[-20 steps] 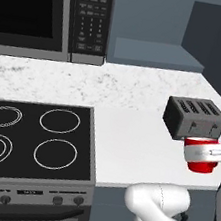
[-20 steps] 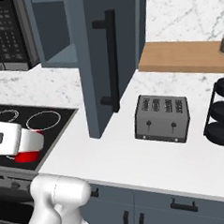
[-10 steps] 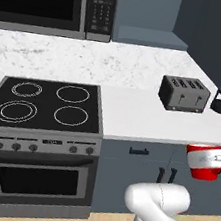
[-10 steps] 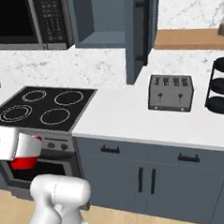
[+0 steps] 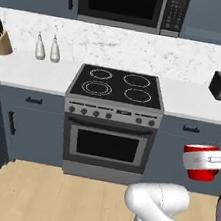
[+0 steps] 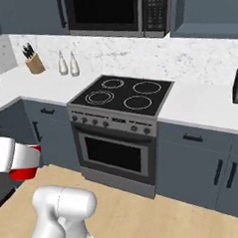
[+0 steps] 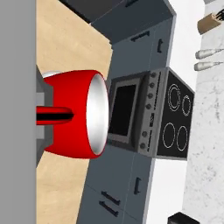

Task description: Gather all objects into one cabinet and sort the glasses and bowls to opposite sides.

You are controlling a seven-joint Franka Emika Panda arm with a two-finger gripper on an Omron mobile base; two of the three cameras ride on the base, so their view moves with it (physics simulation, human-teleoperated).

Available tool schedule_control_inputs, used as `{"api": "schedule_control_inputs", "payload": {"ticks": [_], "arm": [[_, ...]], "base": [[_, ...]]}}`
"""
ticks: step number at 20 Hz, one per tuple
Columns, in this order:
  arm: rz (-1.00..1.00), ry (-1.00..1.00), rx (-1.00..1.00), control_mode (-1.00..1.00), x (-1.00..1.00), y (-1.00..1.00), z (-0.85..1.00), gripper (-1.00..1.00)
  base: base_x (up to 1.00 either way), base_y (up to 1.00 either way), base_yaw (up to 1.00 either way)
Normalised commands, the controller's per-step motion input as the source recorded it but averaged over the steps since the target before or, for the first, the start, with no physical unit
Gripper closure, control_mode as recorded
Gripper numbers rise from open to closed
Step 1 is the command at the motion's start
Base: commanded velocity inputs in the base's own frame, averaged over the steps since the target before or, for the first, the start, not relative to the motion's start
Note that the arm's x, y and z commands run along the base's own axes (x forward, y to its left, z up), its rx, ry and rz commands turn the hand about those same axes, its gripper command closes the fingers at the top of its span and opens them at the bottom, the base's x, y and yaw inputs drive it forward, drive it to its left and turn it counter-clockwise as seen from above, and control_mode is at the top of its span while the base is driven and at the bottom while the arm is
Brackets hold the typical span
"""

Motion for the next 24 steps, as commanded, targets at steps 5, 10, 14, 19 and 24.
{"api": "schedule_control_inputs", "payload": {"ticks": [5,10,14,19,24], "arm": [[0.00,0.00,0.00,1.00,0.00,0.00,0.00,1.00],[0.00,0.00,0.00,1.00,0.00,0.00,0.00,1.00],[0.00,0.00,0.00,1.00,0.00,0.00,0.00,1.00],[0.00,0.00,0.00,1.00,0.00,0.00,0.00,1.00],[0.00,0.00,0.00,1.00,0.00,0.00,0.00,1.00]], "base": [[-1.00,0.96,0.42],[-1.00,0.28,0.50],[-1.00,0.05,0.54],[-1.00,0.24,0.52],[-1.00,0.55,0.48]]}}
